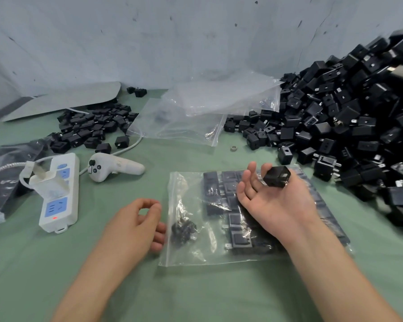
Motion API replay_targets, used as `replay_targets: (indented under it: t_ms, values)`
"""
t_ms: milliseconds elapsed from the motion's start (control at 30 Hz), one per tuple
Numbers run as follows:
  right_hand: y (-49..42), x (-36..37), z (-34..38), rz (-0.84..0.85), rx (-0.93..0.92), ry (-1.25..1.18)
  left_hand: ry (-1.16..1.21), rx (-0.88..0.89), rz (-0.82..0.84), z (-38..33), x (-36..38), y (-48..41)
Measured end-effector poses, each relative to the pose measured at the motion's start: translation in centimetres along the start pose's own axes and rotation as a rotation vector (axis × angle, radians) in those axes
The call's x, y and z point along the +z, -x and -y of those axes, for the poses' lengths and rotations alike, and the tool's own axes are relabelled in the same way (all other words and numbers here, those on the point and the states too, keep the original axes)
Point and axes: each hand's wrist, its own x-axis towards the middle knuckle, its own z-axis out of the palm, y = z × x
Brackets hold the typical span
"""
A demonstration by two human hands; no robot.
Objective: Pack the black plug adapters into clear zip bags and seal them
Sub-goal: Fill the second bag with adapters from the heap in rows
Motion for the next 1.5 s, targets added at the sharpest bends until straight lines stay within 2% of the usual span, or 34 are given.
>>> replay_targets:
  t_ms: [100,200,333,467,533,733,900,1233,1433,1500]
  values:
    - [-0.1,0.0,0.1,0.009,0.001,-0.006,-0.046,0.048,0.050,0.0,0.0,0.8]
    - [-0.2,0.0,0.1,0.002,0.001,-0.013,-0.205,0.113,0.042,-0.2,0.3,1.2]
    - [-0.2,-0.1,0.0,0.013,0.010,-0.011,-0.156,0.156,-0.007,-0.3,0.4,1.0]
    - [-0.2,-0.1,0.1,0.019,0.005,-0.012,-0.123,0.150,0.161,-0.2,1.1,1.0]
    - [-0.2,-0.1,0.1,0.022,0.005,-0.012,-0.177,0.155,0.188,0.0,1.4,1.0]
    - [0.0,-0.3,0.1,0.011,0.011,-0.026,-0.419,0.227,0.157,0.2,2.6,1.0]
    - [0.1,-0.3,0.1,0.026,0.012,-0.026,-0.454,0.278,0.106,0.4,2.9,1.1]
    - [-0.1,-0.5,0.1,0.011,0.008,-0.034,-0.476,0.249,0.002,0.5,3.0,1.2]
    - [-0.1,-0.6,0.2,0.005,0.012,-0.036,-0.481,0.200,0.293,0.8,2.4,1.4]
    - [-0.2,-0.6,0.1,0.010,0.013,-0.037,-0.509,0.218,0.318,1.0,2.5,1.3]
